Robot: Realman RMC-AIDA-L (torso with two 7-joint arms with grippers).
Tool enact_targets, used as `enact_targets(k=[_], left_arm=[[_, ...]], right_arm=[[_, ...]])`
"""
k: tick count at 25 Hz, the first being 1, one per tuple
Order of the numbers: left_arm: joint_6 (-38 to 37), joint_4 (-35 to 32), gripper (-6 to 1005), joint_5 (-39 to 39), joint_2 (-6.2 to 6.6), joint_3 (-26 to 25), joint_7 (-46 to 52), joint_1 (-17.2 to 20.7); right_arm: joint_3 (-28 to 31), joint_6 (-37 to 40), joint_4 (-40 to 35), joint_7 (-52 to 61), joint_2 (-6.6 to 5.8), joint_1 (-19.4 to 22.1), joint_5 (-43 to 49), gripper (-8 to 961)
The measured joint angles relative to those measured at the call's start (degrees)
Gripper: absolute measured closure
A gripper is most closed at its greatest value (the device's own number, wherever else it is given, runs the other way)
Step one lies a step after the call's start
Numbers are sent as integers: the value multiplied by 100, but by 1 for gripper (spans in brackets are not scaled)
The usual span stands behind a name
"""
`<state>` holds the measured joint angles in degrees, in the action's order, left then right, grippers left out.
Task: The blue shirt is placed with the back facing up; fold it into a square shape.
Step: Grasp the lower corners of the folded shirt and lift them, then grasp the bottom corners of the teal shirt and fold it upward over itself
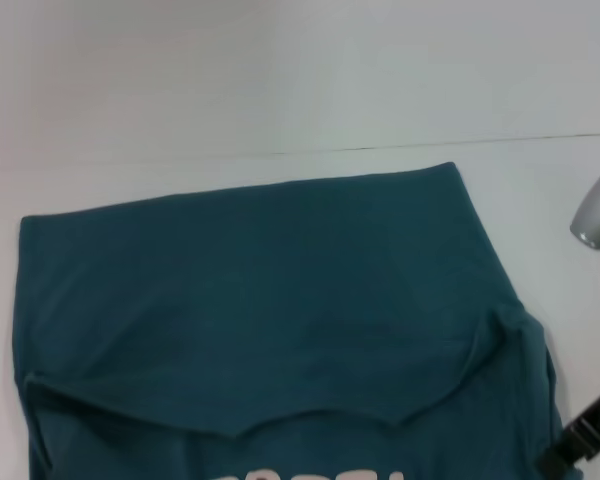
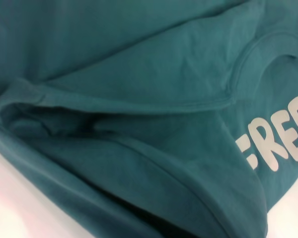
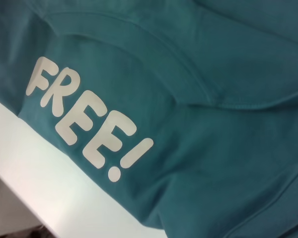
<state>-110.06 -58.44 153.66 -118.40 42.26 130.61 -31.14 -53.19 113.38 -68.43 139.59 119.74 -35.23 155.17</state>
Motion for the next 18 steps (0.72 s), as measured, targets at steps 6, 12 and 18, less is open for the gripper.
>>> enact_targets(k=[6,12,18], left_arm=[[-641,22,955,46,9,-452,40,109],[-844,23,956,-48,72,-903,27,117],[-805,330,956,-861,345,-1779,-23,-203]], right_arm=[[-255,25,1,-57,7,250,-44,898],[-32,21,-122,-216,-187,334,-680,898],[1190,-170,-123,-318,-483,94,-1176,898]])
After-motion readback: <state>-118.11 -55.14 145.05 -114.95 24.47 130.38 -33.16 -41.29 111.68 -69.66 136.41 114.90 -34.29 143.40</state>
